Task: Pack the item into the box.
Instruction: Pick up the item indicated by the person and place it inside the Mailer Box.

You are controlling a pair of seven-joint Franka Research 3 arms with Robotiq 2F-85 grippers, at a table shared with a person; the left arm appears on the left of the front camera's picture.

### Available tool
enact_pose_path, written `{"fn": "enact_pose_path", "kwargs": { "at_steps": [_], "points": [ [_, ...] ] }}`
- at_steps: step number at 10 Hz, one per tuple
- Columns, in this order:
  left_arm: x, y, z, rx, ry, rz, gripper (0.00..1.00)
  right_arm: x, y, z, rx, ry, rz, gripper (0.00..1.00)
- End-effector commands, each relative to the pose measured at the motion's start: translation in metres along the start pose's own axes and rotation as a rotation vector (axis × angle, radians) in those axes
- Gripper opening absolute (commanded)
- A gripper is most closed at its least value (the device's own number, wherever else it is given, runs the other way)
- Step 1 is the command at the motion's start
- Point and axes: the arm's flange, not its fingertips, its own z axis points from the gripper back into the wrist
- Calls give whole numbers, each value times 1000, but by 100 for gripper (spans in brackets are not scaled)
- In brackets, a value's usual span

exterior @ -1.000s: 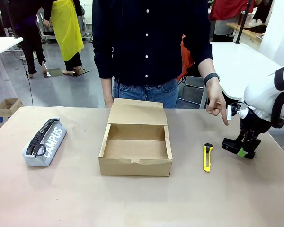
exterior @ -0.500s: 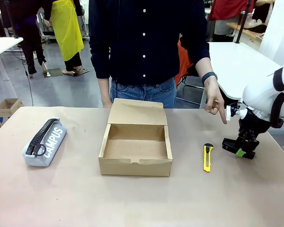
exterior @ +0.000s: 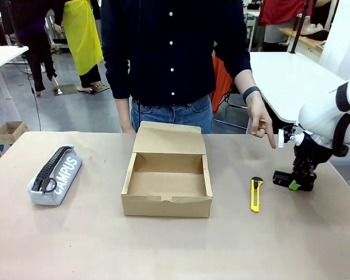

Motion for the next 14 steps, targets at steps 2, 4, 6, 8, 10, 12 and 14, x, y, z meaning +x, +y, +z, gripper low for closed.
{"fn": "enact_pose_path", "kwargs": {
  "at_steps": [2,4,6,8,10,12,14],
  "points": [
    [1,-1,0,-18,-21,-24,100,2,-4,-5,23,34,15,0],
    [1,-1,0,-18,-21,-24,100,4,0,1,25,10,41,0],
    [1,-1,0,-18,-21,-24,100,19,36,70,-12,-29,71,0],
    [1,-1,0,-18,-21,-24,100,50,87,123,0,35,72,0],
    [1,-1,0,-18,-21,-24,100,55,99,127,-3,36,87,0],
    [1,-1,0,-18,-21,-24,100,57,104,139,-7,28,96,0],
    [1,-1,0,-18,-21,-24,100,57,104,139,-7,28,96,0]
  ]
}}
